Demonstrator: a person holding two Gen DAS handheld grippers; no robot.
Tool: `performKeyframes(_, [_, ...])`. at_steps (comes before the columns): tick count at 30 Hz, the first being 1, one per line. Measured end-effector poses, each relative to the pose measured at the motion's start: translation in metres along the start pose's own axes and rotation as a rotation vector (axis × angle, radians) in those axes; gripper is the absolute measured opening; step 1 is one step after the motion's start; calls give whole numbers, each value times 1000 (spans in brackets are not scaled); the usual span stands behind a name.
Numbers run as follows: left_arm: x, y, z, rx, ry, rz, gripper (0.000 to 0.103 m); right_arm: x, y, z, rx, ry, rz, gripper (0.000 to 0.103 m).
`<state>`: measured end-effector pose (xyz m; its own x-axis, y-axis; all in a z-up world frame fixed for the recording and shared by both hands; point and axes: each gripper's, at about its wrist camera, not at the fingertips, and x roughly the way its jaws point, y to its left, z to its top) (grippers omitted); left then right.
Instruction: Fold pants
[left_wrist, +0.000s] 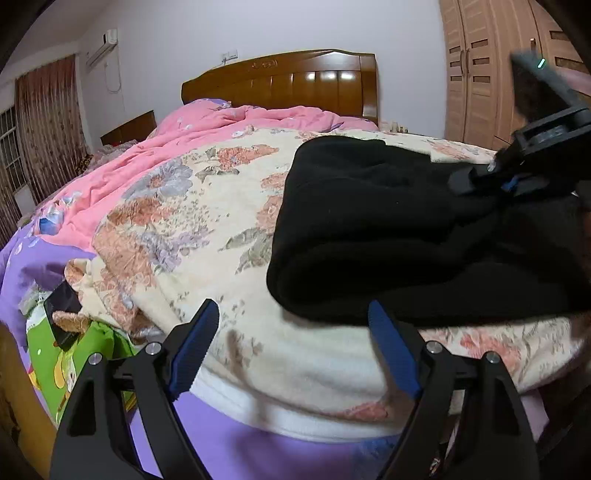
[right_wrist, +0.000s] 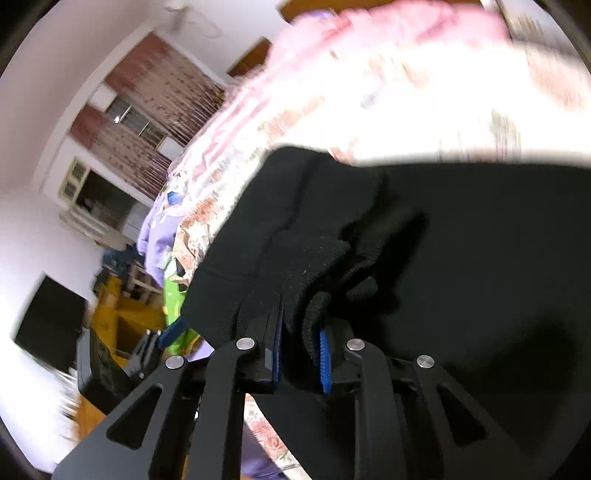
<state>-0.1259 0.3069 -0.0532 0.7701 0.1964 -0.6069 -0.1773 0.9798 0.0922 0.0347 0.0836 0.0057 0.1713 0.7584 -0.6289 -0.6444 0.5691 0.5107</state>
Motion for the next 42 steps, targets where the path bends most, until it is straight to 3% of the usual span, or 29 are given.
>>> performKeyframes(5, [5,4,16,-63,-2,-39,86,-28,34,10,-162,-97,-44,17])
performKeyframes(7, [19,1,19,-23,53,42,88,-41,32,9,-170,-131,-58,16])
performKeyframes(13, [19,2,32,-31,35,45,93,-96,7,-18,-150,-203,-131,16])
performKeyframes(18, [16,-17,37,2,30,32,97,-100,-38,-64,-35,-147,-216,16])
performKeyframes(22, [24,-35,33,75,55,77,98,-92,-79,-88,72,-115,-194,16])
performKeyframes(27, [23,-31,36,64,73,80,98,-104,-58,-81,-4,-152,-210,16])
performKeyframes(32, [18,-45,40,121,59,107,100,-140,-22,-78,-163,-267,-303,16])
performKeyframes(34, [16,-49,41,125,55,107,101,-144,-27,-85,-186,-273,-374,16])
performKeyframes(36, [15,-52,42,127,53,82,102,-133,-53,-98,-160,-213,-440,16])
performKeyframes(38, [16,-59,41,136,66,42,102,-121,-87,-111,-30,-147,-405,16])
performKeyframes(39, [17,-65,40,159,66,54,102,-124,-101,-118,44,-174,-343,16])
performKeyframes(42, [17,-71,42,187,66,86,102,-129,-91,-111,-9,-183,-365,16])
